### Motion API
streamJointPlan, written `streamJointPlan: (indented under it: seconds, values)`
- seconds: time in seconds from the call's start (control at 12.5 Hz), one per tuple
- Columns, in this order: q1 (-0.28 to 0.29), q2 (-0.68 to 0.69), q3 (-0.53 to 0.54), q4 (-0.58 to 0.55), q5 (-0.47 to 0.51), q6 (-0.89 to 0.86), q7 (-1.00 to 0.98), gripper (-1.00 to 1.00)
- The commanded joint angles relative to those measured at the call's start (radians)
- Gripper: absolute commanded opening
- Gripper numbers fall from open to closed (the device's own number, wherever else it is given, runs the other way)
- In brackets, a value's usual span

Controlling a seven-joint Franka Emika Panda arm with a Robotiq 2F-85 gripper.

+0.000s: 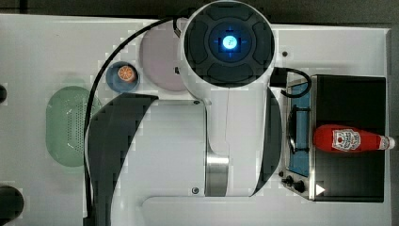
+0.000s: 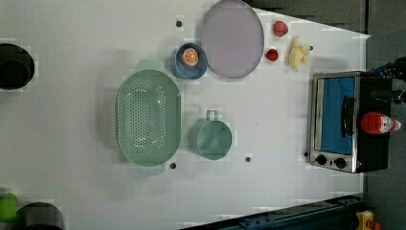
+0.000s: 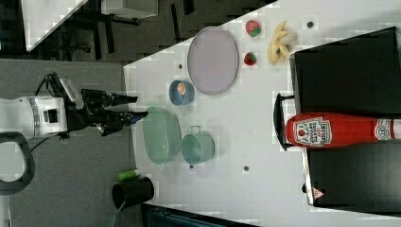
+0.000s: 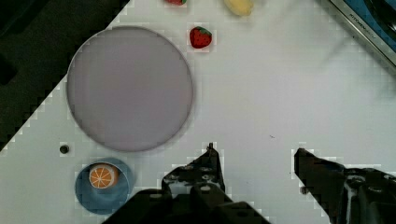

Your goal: Pick Ketchup from oven and place it on table.

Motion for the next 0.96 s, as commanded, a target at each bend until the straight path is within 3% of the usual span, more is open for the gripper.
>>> streamJointPlan:
  seconds: [0.08, 0.24, 0.72, 0.96]
  values:
    - [-0.032, -0.483, -0.004, -0.315, 0.017, -0.208, -0.050, 0.58]
    - [-0.034, -0.480, -0.017, -0.317, 0.017, -0.203, -0.050, 1.00]
    - [-0.069, -0.379, -0.171, -0.317, 0.014, -0.147, -0.051, 1.00]
    - [-0.083, -0.303, -0.292, -0.317, -0.026, 0.060, -0.060, 1.00]
